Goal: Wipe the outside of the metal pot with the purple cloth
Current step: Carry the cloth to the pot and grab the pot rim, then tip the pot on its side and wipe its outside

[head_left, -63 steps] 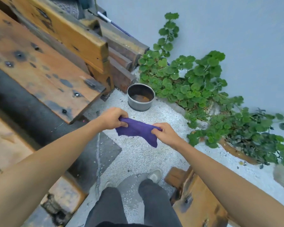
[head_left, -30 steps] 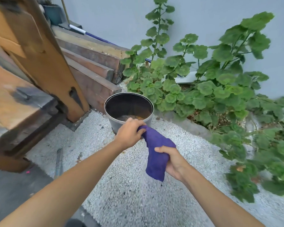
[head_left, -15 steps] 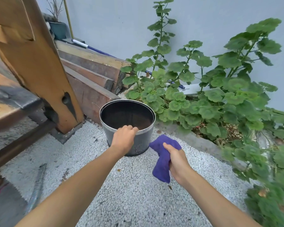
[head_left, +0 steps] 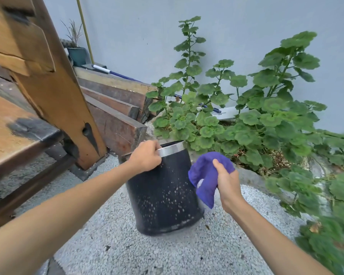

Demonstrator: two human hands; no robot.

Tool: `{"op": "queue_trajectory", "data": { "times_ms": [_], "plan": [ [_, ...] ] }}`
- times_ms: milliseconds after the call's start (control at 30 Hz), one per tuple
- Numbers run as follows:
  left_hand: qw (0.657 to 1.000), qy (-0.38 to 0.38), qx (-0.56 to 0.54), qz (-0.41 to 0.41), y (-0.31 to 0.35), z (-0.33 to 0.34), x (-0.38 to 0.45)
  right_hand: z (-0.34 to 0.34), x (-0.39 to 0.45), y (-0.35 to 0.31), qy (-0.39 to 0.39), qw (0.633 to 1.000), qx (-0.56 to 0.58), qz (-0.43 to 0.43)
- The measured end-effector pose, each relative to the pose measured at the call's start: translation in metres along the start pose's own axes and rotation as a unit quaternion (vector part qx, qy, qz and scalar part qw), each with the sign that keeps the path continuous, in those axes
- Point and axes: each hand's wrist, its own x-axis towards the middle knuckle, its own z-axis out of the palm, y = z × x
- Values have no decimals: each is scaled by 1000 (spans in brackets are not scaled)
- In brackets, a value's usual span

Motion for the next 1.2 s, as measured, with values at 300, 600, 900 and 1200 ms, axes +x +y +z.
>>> {"op": "queue_trajectory", "data": {
  "times_ms": [300,600,900,1200],
  "plan": [
    [991,-38,-87,-94,-14,38,-87,25,-11,25,-46,994,-103,-9],
    [968,29,111,222,-36,31,-105,62,-35,50,-80,979,-184,-32],
    [944,-110,37,310,-28,58,-76,59,-27,83,-111,950,-267,-116],
    [947,-91,47,304,-54,52,-67,97,-32,90,-212,850,-451,-172]
  ]
}}
